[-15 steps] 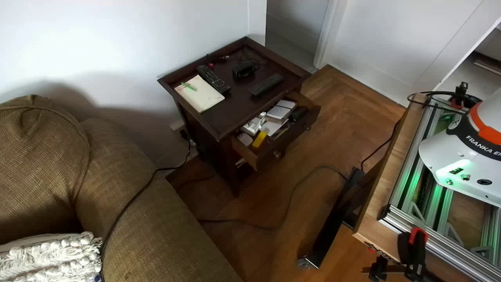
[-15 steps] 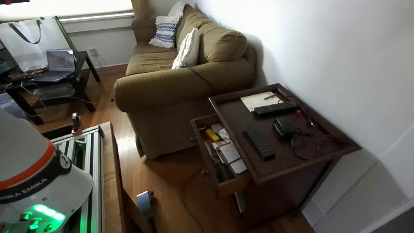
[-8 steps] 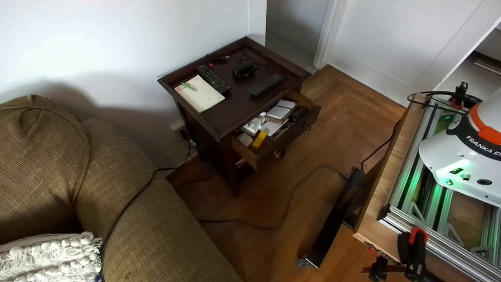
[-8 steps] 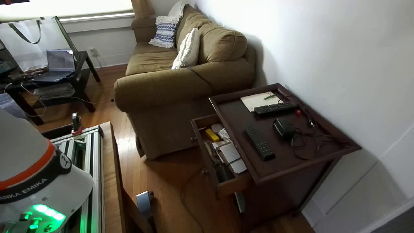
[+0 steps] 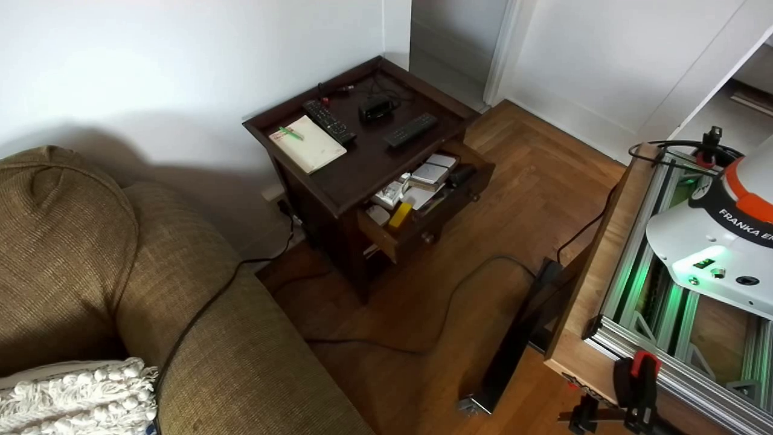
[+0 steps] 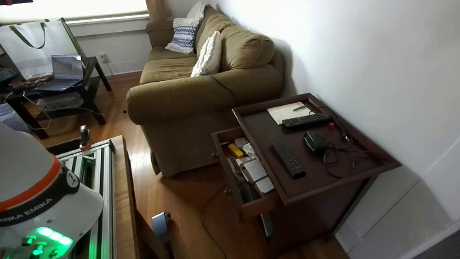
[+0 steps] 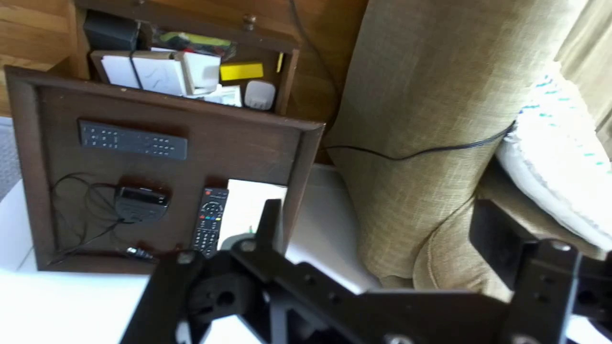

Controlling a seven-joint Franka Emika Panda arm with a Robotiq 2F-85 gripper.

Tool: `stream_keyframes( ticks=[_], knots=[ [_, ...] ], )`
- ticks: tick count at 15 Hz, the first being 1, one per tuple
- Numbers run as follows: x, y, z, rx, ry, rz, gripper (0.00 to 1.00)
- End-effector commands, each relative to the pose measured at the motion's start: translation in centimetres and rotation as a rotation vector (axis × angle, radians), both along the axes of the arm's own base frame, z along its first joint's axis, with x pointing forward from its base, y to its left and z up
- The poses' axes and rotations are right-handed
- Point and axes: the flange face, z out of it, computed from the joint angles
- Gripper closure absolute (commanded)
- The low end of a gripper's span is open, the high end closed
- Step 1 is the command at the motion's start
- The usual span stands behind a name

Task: Push the open door until it is fully closed

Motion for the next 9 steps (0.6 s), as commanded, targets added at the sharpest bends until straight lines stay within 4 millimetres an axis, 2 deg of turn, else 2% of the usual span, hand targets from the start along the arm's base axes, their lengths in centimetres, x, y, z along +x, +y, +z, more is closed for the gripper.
stream_keyframes(
  ticks=[1, 5, 9],
  knots=[
    [0.2, -1.4, -7.0, -0.135, -0.014, -0.084, 0.00],
    [-0.8, -2.6, -14.7, -0.245, 0.077, -0.188, 0.00],
    [-2.6, -2.7, -21.5, -0.281, 0.190, -0.263, 0.00]
  ],
)
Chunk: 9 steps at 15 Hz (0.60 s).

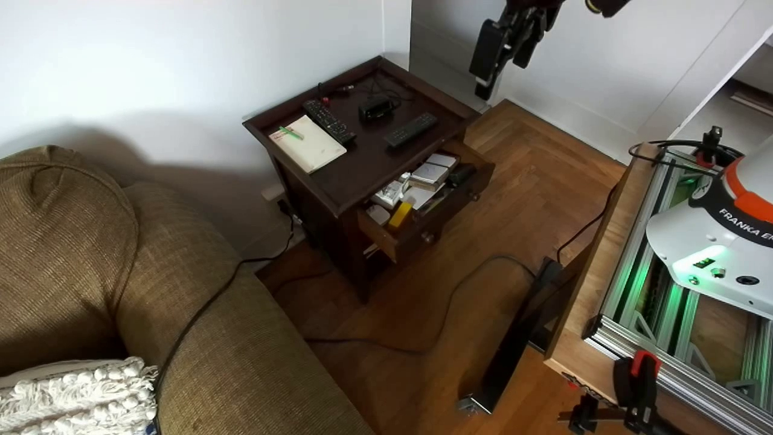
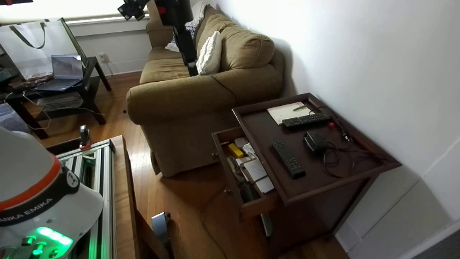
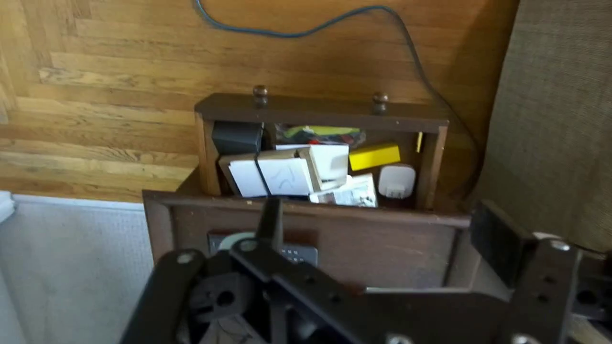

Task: Push the open door until it is fully closed

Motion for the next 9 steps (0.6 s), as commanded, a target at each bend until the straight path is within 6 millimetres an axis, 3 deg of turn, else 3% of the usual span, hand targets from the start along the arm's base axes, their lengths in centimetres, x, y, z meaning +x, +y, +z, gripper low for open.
stream_keyframes(
  ticks=[1, 3, 4, 5, 6, 7, 9],
  knots=[
    [-1.7, 0.1, -5.9, -0.020, 0.066, -0.072, 0.00],
    [-2.5, 0.1, -9.1, -0.003, 0.095, -0.100, 0.00],
    [-1.2, 0.8, -10.2, 0.016, 0.105, -0.114, 0.00],
    [-1.4, 0.8, -11.6, 0.031, 0.100, -0.123, 0.00],
    [0.2, -4.0, -10.9, 0.055, 0.095, -0.123, 0.00],
    [0.5, -4.8, -12.1, 0.088, 0.111, -0.113, 0.00],
    [1.5, -8.4, -13.6, 0.128, 0.113, -0.133, 0.00]
  ],
)
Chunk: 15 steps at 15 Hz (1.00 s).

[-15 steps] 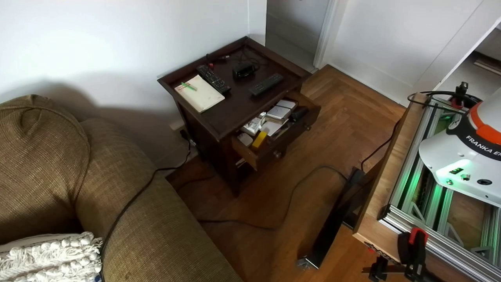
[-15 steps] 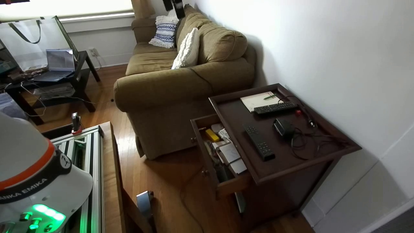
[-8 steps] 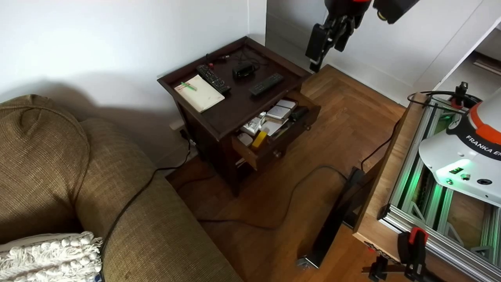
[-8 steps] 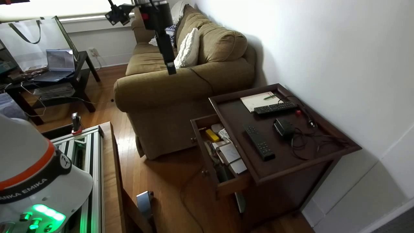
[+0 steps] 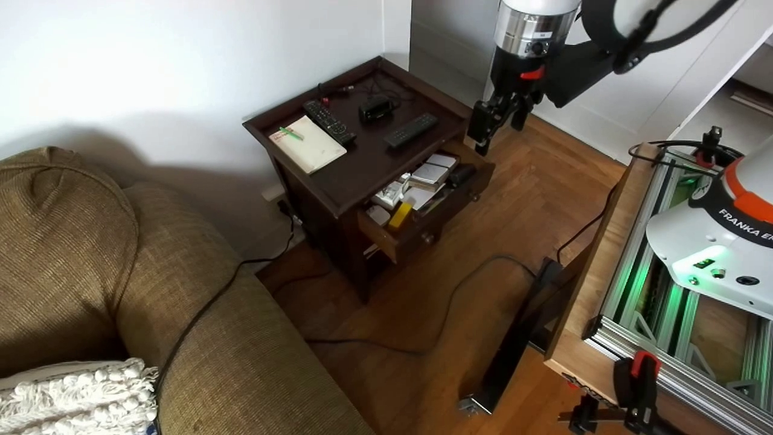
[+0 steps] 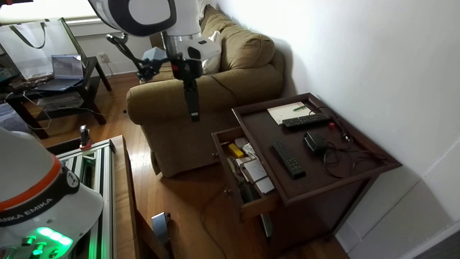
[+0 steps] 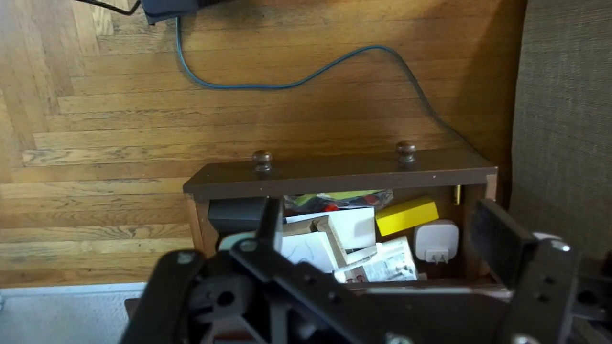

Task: Push the open door until it is fully closed

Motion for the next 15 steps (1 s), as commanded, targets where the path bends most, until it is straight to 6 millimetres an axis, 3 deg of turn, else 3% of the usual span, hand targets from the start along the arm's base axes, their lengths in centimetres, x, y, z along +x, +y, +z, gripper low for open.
stream_keyframes(
  ticks=[1, 4, 6, 9, 10, 15],
  knots=[
    [1.5, -6.5, -3.1, 0.088, 0.009, -0.030, 0.00],
    [1.8, -10.8, -5.1, 0.130, -0.010, -0.033, 0.00],
    [1.3, -12.3, -6.4, 0.153, 0.009, -0.015, 0.00],
    [0.7, -13.3, -8.2, 0.165, 0.044, 0.060, 0.00],
    [1.0, -12.8, -7.0, 0.158, 0.038, 0.029, 0.00],
    [1.3, -13.0, -7.0, 0.157, 0.037, 0.034, 0.00]
  ],
)
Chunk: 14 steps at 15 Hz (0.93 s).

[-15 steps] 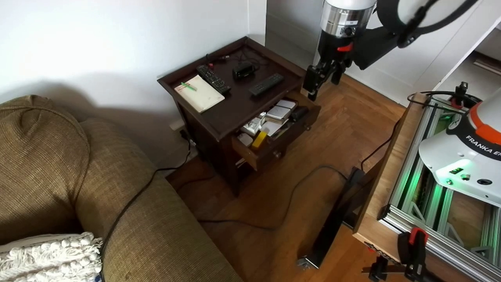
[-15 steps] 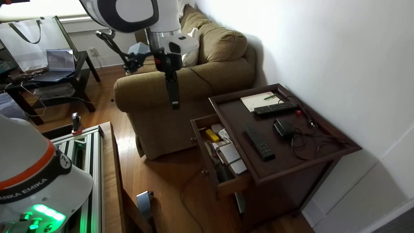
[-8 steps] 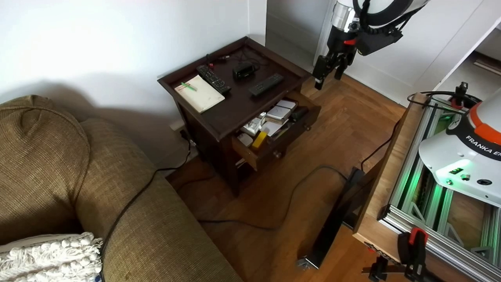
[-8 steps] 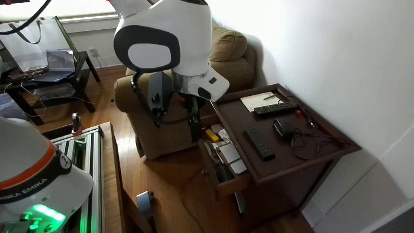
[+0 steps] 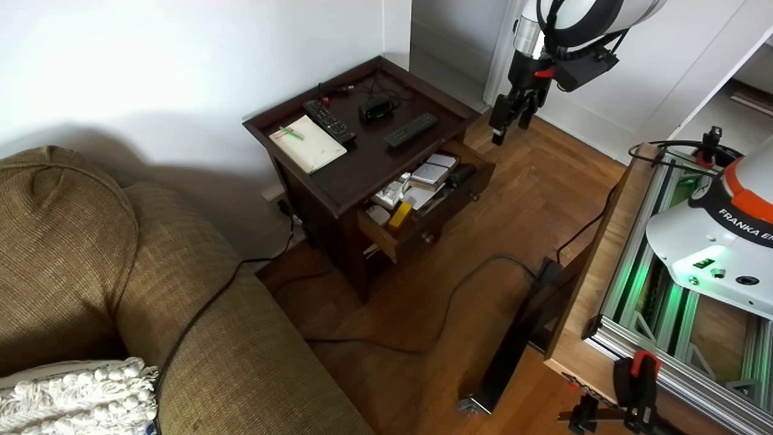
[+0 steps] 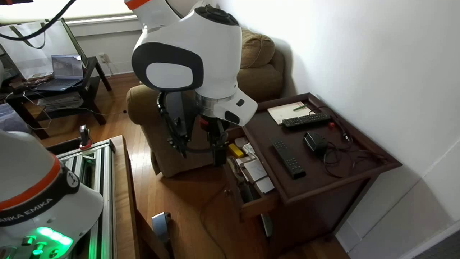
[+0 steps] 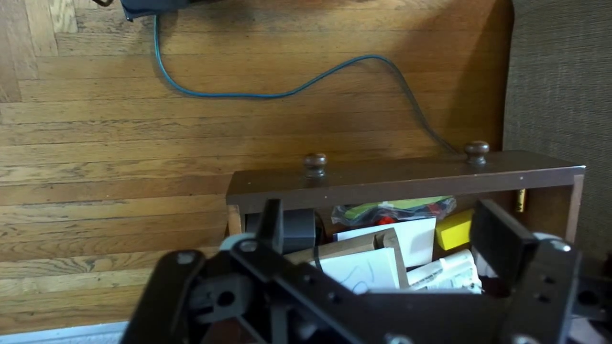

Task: Push the open door until it is fully closed

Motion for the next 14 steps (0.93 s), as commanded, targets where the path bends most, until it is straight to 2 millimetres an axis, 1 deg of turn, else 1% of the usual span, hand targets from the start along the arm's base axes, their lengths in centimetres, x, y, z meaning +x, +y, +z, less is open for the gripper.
stream_keyframes(
  ticks=[1, 3, 4, 6, 8, 10, 12, 14],
  knots=[
    [0.0, 0.0, 0.1, 0.000, 0.001, 0.000, 0.00],
    [0.0, 0.0, 0.1, 0.000, 0.001, 0.000, 0.00],
    [0.4, 0.0, -0.2, -0.005, -0.020, -0.005, 0.00],
    [0.6, 0.6, -1.6, -0.023, -0.045, -0.026, 0.00],
    [0.4, 2.0, -3.9, -0.053, -0.063, -0.023, 0.00],
    [-0.2, 2.8, -6.3, -0.078, -0.055, -0.034, 0.00],
    [-1.0, 2.7, -8.6, -0.103, -0.028, -0.059, 0.00],
    [-1.6, 2.2, -10.5, -0.130, 0.003, -0.085, 0.00]
  ],
)
